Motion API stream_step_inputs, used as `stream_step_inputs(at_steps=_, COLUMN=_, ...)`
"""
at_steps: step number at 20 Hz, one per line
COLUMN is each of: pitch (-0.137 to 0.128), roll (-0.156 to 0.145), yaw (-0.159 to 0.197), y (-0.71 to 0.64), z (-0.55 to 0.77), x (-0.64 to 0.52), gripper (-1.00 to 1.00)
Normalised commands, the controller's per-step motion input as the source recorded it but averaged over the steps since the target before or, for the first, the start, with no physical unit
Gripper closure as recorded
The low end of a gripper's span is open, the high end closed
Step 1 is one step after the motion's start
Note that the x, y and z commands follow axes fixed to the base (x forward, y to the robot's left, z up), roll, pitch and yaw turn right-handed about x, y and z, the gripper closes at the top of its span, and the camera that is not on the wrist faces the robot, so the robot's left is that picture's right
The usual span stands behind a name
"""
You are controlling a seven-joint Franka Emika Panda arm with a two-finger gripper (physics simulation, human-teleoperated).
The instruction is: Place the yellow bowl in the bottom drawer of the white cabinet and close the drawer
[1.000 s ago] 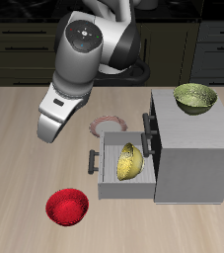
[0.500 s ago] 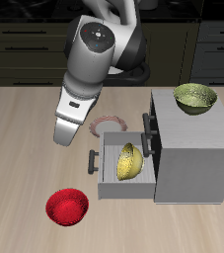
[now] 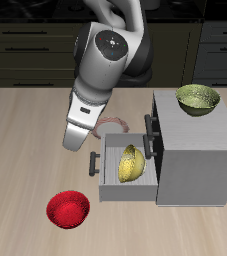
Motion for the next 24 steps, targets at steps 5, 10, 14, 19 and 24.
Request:
stream_step_inputs(at_steps=5, pitch=0.021, roll=-0.002, yaw=0.008, y=-0.03, z=-0.29, x=0.08, gripper=-1.00)
stream_step_inputs(at_steps=10, pitch=0.027, roll=0.000, yaw=-0.009, y=-0.03, z=-0.27, x=0.00, gripper=-1.00)
stream_step_inputs(at_steps=14, pitch=0.048, roll=0.023, yaw=-0.005, y=0.10, z=-0.39, x=-0.03, gripper=-1.00)
stream_step_inputs(at_steps=19, pitch=0.018, roll=0.003, yaw=-0.008, y=-0.02, z=-0.20, x=0.00, gripper=-1.00)
stream_step_inputs(at_steps=24, pitch=0.040, roll=0.002, yaw=-0.022, y=0.01, z=-0.26, x=-0.03, gripper=-1.00)
